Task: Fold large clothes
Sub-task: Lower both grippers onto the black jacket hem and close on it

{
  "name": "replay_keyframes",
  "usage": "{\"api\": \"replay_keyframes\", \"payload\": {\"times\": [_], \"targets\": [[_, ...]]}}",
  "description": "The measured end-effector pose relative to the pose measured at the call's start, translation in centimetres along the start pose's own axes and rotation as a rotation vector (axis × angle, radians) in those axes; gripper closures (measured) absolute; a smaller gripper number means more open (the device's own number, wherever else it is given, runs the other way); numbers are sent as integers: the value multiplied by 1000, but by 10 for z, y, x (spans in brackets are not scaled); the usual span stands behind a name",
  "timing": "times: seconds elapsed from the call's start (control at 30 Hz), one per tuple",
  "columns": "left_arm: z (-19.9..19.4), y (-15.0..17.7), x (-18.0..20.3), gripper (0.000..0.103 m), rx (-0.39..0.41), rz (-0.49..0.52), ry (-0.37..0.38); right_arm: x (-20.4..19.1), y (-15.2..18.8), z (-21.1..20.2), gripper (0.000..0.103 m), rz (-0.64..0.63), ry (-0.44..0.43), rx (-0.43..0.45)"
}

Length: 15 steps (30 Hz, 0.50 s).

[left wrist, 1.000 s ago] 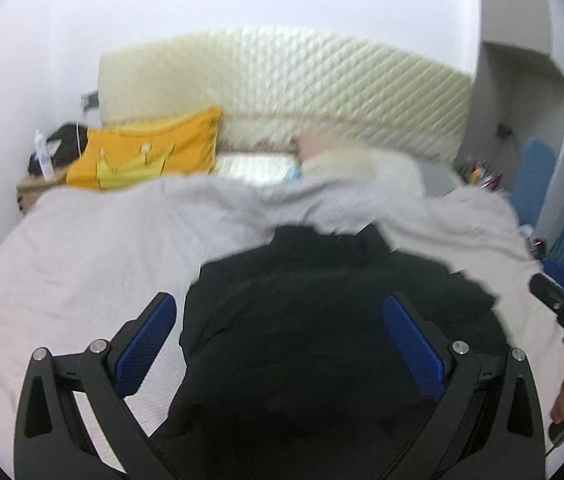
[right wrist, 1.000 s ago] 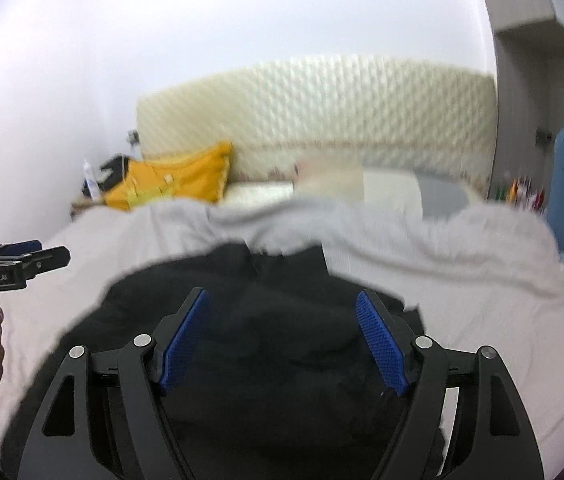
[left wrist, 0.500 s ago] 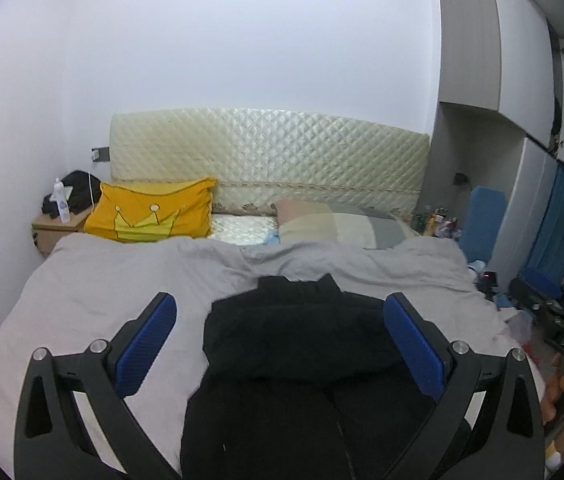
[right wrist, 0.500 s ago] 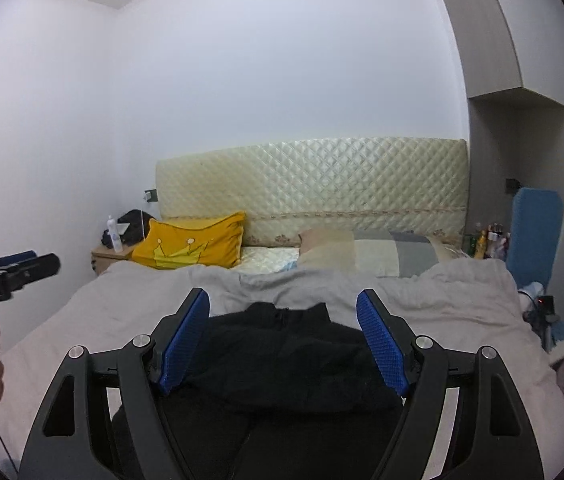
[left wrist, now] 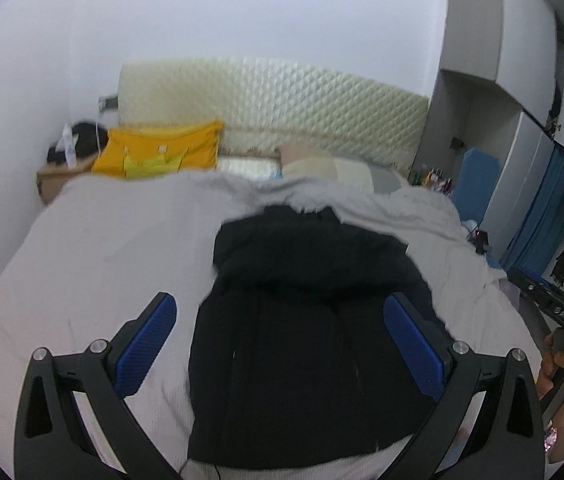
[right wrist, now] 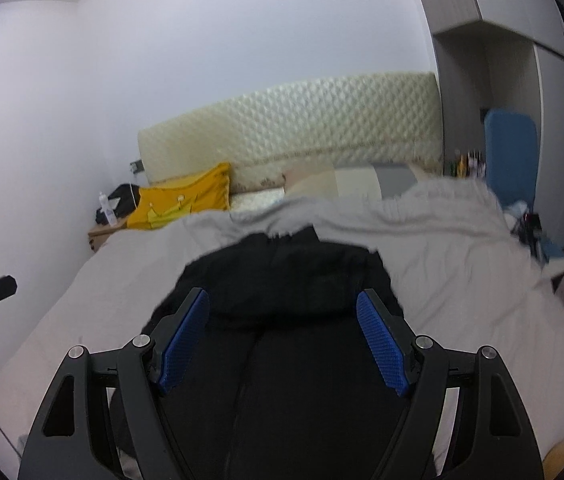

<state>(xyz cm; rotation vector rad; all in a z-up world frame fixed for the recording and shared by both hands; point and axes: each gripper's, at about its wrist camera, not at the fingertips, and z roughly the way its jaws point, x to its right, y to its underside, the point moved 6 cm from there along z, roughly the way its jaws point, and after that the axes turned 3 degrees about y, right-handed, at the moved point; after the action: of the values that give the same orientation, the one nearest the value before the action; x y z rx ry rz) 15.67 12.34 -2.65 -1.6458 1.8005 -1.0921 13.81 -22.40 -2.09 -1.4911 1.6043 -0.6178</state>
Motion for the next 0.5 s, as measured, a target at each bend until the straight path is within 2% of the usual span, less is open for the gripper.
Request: {"api": "replay_keyframes", "payload": {"times": [0.1, 0.23, 0.4, 0.5], "targets": [[15, 25, -16, 0, -46, -34, -2, 16, 24, 13, 28, 52, -26, -54], [42, 57, -35, 0, -131, -93, 5, 42, 51, 34, 28, 111, -17, -122], [73, 85, -51, 0, -207, -150, 8, 79, 75, 59, 28, 185, -14, -206], [95, 102, -67, 0, -265, -218, 11, 100, 87, 71, 27, 221, -8, -241]]}}
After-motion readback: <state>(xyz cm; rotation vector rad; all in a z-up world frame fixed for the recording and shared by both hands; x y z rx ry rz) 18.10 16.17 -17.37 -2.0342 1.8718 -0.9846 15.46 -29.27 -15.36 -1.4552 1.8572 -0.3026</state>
